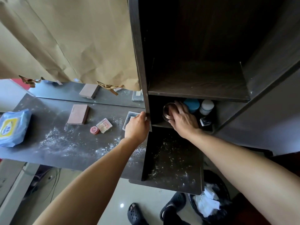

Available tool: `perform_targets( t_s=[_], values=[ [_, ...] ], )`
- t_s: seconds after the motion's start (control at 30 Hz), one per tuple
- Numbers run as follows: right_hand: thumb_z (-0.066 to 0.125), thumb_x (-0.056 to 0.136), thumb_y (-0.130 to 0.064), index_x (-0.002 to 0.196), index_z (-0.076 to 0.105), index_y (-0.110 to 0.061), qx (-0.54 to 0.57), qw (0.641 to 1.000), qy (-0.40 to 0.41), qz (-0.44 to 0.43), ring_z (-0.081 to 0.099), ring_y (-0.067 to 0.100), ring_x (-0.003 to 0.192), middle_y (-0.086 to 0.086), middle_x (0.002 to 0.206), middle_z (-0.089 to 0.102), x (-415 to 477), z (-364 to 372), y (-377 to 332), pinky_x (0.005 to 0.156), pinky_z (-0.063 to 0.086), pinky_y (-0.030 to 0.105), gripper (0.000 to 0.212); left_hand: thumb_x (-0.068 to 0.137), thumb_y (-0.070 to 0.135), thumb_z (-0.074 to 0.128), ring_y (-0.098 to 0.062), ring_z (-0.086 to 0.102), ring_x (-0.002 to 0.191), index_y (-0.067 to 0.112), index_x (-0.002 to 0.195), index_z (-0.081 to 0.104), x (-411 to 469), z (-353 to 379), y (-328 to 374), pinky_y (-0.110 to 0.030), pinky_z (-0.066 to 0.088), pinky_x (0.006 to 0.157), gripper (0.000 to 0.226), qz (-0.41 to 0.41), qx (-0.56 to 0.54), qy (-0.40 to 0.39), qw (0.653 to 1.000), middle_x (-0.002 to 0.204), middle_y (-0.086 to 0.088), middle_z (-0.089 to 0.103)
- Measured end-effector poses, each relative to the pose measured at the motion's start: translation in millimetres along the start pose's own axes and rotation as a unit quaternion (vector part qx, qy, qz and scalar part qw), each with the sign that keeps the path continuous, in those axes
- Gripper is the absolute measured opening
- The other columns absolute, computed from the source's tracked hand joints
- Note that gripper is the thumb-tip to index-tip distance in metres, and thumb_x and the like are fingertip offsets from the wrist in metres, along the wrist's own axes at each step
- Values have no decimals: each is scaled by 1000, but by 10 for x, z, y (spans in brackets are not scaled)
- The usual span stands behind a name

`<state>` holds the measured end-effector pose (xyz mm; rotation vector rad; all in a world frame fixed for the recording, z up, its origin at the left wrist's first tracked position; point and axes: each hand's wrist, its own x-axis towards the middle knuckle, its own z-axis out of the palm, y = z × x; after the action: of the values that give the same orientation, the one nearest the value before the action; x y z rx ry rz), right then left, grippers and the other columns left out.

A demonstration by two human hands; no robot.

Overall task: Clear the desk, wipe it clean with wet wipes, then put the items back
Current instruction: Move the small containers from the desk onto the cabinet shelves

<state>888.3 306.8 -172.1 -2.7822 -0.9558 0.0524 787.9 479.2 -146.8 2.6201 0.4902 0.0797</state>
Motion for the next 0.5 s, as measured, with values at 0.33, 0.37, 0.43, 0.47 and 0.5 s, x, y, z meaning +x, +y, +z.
perform_targets(
  t_s=[0.33, 0.37, 0.43, 0.47, 0.5],
  values=[
    [55, 90, -34, 114, 58, -20, 12, 1000, 4, 11, 62, 25, 96, -2, 110, 61, -618, -96, -670, 69, 46, 35, 29, 93, 24, 46, -32, 61, 94, 15, 108, 59, -593, -506, -886, -35, 47, 72, 22, 7, 68, -62, 996, 108, -7, 65],
    [54, 90, -35, 115, 58, -20, 18, 1000, -7, 14, 62, 24, 97, -3, 110, 61, -651, -52, -824, 70, 47, 35, 29, 93, 24, 46, -32, 61, 94, 15, 108, 59, -694, -590, -1026, -34, 45, 71, 22, 3, 72, -65, 995, 107, -7, 66],
    [52, 91, -36, 116, 57, -21, 29, 999, -24, 10, 60, 21, 100, -5, 111, 61, -681, 46, -1184, 72, 49, 35, 30, 92, 26, 46, -33, 61, 96, 18, 106, 58, -900, -763, -1331, -34, 43, 71, 20, -2, 85, -80, 993, 109, -7, 66],
    [52, 92, -36, 117, 56, -21, 30, 999, -30, 4, 59, 20, 101, -5, 111, 60, -678, 101, -1378, 74, 49, 35, 30, 91, 26, 47, -33, 60, 98, 19, 105, 58, -998, -853, -1489, -34, 43, 73, 19, -6, 92, -89, 992, 110, -6, 65],
    [51, 92, -36, 117, 55, -21, 30, 999, -36, -5, 59, 19, 102, -5, 111, 59, -667, 156, -1572, 75, 49, 35, 30, 90, 26, 47, -33, 59, 100, 20, 106, 58, -1092, -945, -1645, -34, 44, 75, 20, -14, 95, -96, 991, 112, -6, 65]
  ],
)
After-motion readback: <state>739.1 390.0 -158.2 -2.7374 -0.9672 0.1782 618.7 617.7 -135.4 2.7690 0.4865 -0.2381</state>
